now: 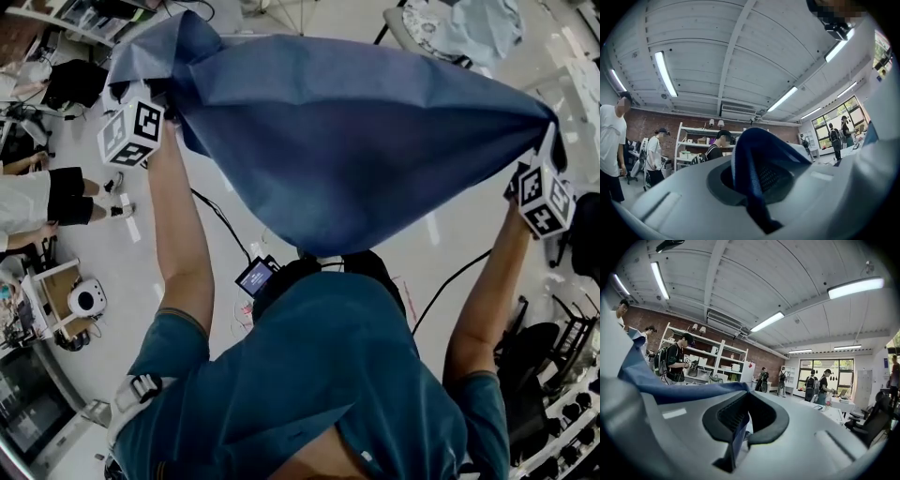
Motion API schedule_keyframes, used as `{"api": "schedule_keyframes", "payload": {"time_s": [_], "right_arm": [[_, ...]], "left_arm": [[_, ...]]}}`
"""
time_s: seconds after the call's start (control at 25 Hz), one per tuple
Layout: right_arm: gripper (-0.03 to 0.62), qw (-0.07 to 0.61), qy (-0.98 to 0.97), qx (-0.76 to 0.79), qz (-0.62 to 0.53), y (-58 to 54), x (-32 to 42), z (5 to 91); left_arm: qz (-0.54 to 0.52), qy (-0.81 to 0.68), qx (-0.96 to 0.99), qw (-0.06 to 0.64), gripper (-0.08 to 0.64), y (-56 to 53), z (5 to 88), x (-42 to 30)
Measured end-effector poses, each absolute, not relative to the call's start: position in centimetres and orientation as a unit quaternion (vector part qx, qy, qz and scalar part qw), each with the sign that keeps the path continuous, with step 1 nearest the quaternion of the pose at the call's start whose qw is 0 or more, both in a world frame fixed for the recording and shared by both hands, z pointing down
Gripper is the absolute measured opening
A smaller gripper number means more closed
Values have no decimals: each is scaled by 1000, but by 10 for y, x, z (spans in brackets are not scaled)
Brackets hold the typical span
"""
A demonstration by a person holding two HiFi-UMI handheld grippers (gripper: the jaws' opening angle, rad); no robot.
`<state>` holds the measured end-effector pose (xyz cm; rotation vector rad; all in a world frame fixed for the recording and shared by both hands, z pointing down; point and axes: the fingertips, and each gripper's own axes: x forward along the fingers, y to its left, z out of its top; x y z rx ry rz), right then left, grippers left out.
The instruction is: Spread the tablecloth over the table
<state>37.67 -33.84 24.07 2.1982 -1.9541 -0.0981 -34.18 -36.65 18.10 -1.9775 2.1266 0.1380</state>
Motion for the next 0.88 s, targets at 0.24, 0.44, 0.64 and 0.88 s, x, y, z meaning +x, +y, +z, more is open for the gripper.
{"api": "schedule_keyframes", "payload": {"time_s": [0.24,0.44,0.64,0.88], "right_arm": [[14,124,-666,736,-4,-391,382,295],[14,150,-673,724,11,-429,379,340],[14,184,-681,709,25,-461,370,385],[14,215,-686,694,40,-487,357,435]], "left_arm": [[6,740,-668,80,3,-411,231,-354],[-37,742,-667,56,3,-444,278,-361],[-94,744,-662,7,5,-471,340,-378],[-165,739,-652,-36,12,-490,412,-389]]}}
